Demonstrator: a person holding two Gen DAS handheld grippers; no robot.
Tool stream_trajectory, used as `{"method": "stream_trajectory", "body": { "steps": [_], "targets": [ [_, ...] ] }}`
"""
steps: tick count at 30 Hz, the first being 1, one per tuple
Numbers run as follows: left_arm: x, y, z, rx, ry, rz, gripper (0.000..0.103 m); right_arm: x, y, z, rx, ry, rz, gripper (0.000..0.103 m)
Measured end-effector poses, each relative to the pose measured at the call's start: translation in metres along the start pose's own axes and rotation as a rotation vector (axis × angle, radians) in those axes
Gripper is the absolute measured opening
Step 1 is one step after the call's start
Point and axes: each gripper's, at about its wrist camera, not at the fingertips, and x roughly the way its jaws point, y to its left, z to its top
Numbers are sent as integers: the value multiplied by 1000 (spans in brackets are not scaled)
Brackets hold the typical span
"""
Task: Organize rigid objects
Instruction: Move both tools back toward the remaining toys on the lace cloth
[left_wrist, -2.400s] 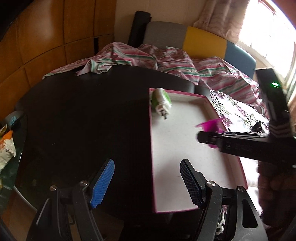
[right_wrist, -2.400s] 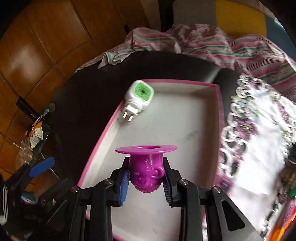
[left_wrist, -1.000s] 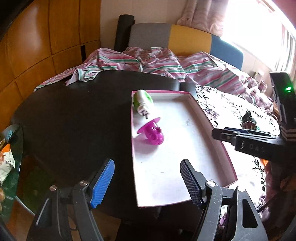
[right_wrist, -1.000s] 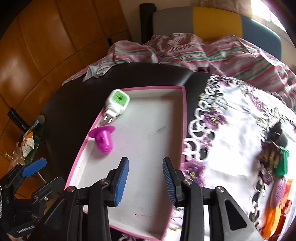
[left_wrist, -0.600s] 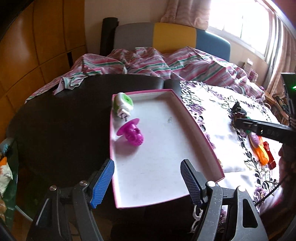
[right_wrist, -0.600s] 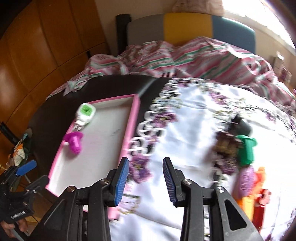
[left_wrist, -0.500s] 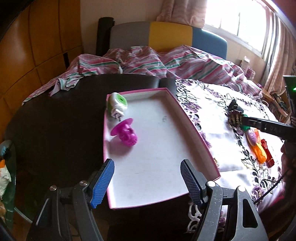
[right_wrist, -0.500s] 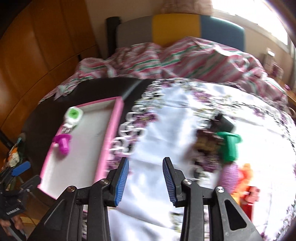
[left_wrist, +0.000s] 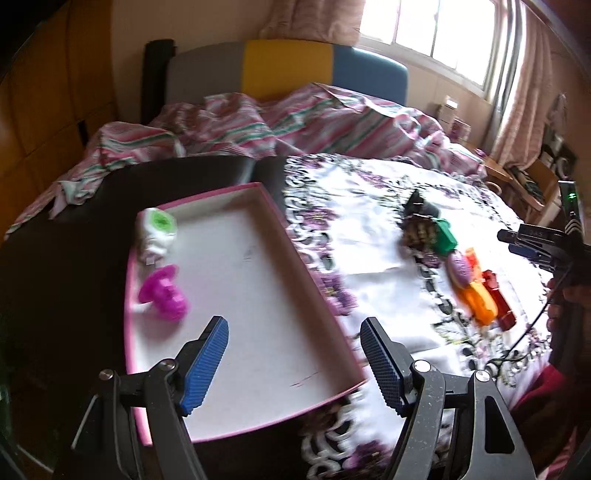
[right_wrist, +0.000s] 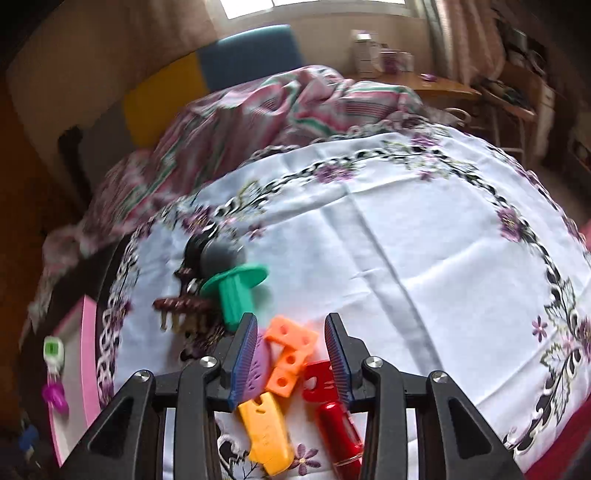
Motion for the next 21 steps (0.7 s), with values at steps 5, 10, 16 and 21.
{"method": "stream_trajectory", "body": {
  "steps": [5,10,16,21],
  "targets": [
    [25,-34,16,39,46,-57,75,1,-9,0,50,20,18,38],
    [60,-63,35,55,108,-118,78,3,-1,-2,20,30,25,38],
    [92,-99,64,106,100,-170,97,5,3,-1,-10,32,25,38],
    [131,-128,84,164,141,-201,98,7,0,-1,9,47,40,38]
  ]
}}
